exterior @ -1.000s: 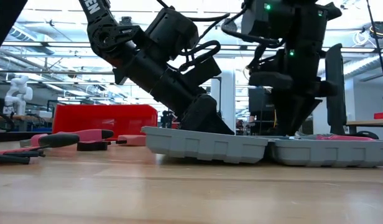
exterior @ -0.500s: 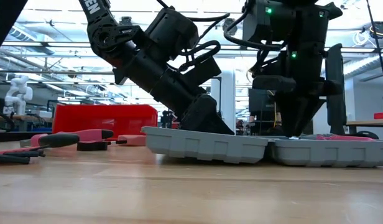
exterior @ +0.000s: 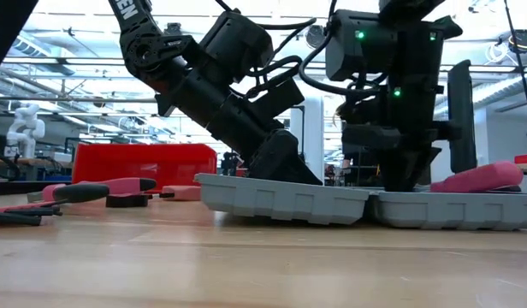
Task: Prefit tool cases
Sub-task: Remove the orange nut driver from the gray pre-fit tool case
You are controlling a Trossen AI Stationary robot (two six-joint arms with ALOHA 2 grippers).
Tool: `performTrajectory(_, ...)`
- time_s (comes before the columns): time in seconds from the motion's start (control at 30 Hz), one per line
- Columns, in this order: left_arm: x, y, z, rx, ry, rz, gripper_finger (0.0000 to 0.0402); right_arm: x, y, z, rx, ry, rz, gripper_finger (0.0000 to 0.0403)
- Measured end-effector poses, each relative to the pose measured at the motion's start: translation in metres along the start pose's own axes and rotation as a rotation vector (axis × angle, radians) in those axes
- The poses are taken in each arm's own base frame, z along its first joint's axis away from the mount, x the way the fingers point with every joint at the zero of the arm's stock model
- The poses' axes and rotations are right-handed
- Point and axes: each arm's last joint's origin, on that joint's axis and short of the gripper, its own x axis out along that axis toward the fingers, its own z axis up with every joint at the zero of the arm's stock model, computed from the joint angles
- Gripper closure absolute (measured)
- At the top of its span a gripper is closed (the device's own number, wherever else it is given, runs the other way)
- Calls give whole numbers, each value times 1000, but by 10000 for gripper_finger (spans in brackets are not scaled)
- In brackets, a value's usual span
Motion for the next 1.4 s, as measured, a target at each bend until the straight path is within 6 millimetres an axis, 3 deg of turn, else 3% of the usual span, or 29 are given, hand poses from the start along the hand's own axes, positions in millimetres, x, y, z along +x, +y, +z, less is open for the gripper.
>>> performTrajectory(0.3,0,0,0,1,2,-2,199,16,4,7,-21,58,19,324)
performTrajectory(0.5,0,0,-1,2,6,-3,199,13,6,6,-109,-40,6,387)
performTrajectory(0.67,0,0,-1,3,9,-3,199,-11,11,6,-133,-215,29,399)
performTrajectory(0.8,0,0,-1,1,7,-4,199,-51,9,8,-115,-350,118,400)
performTrajectory(1.0,0,0,-1,1,7,-4,199,-89,-13,0,-96,-456,114,400)
performTrajectory(1.1,0,0,-1,1,7,-4,199,-91,-19,-4,-136,-438,84,401)
performTrajectory(1.4,0,0,-1,2,7,-3,199,-91,-5,-25,-452,-372,124,402)
